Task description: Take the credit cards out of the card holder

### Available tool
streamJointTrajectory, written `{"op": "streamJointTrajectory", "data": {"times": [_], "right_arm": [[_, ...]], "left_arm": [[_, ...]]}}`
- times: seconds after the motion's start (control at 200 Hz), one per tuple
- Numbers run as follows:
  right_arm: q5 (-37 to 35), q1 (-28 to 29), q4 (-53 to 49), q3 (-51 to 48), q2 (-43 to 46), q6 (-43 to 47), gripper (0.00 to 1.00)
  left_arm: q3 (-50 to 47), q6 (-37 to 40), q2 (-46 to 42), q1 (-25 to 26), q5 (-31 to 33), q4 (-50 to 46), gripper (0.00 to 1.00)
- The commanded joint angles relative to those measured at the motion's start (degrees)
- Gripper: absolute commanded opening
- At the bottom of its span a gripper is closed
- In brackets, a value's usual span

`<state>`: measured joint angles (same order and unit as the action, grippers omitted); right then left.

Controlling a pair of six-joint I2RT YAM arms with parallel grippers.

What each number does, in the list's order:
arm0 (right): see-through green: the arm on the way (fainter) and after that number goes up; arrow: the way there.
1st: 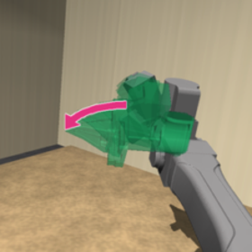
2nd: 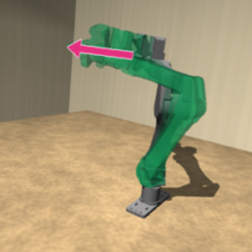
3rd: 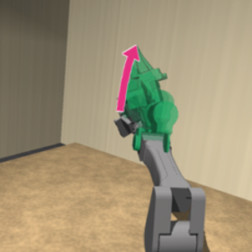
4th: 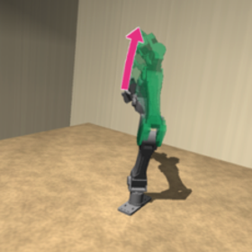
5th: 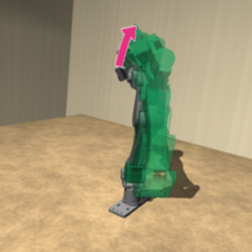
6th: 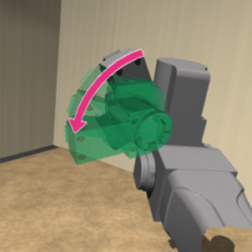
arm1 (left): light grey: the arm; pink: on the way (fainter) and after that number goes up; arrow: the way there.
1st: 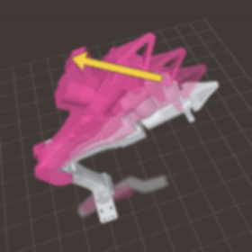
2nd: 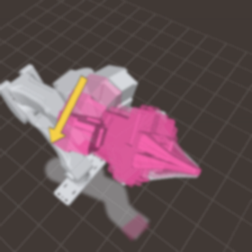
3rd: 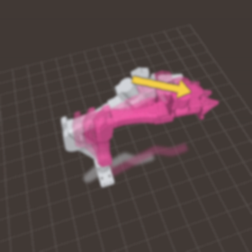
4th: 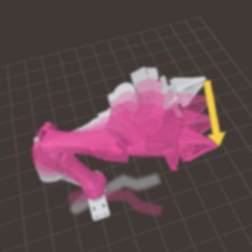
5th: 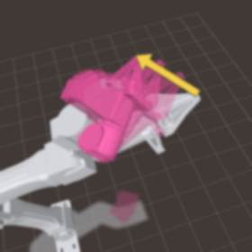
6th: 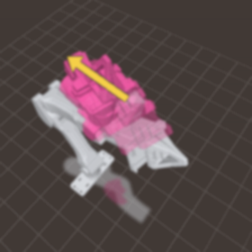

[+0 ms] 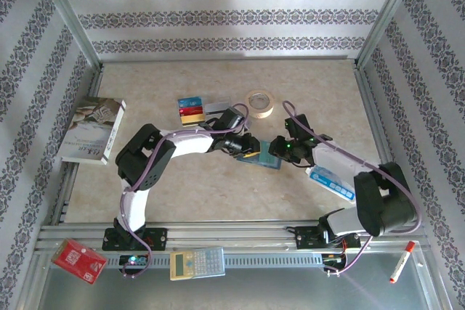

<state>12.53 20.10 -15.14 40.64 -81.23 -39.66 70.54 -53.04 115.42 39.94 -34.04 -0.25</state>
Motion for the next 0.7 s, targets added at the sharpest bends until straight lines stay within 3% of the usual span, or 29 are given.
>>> {"op": "streamJointTrajectory", "data": {"times": [0.0,0.48,0.694], "right_arm": [[-0.23,0.55,-0.81,1.63,-2.27,1.51,0.31],[0.52,0.64,-1.64,1.45,-9.11,2.21,0.24],[-0.8,0.64,-3.14,1.9,-9.47,2.66,0.24]], "left_arm": [[2.52,-0.89,2.03,-0.66,0.91,-1.97,0.24],[2.37,-3.86,4.85,-1.62,-3.55,2.14,0.25],[0.77,-4.44,3.68,-2.32,-6.34,6.84,0.19]]}}
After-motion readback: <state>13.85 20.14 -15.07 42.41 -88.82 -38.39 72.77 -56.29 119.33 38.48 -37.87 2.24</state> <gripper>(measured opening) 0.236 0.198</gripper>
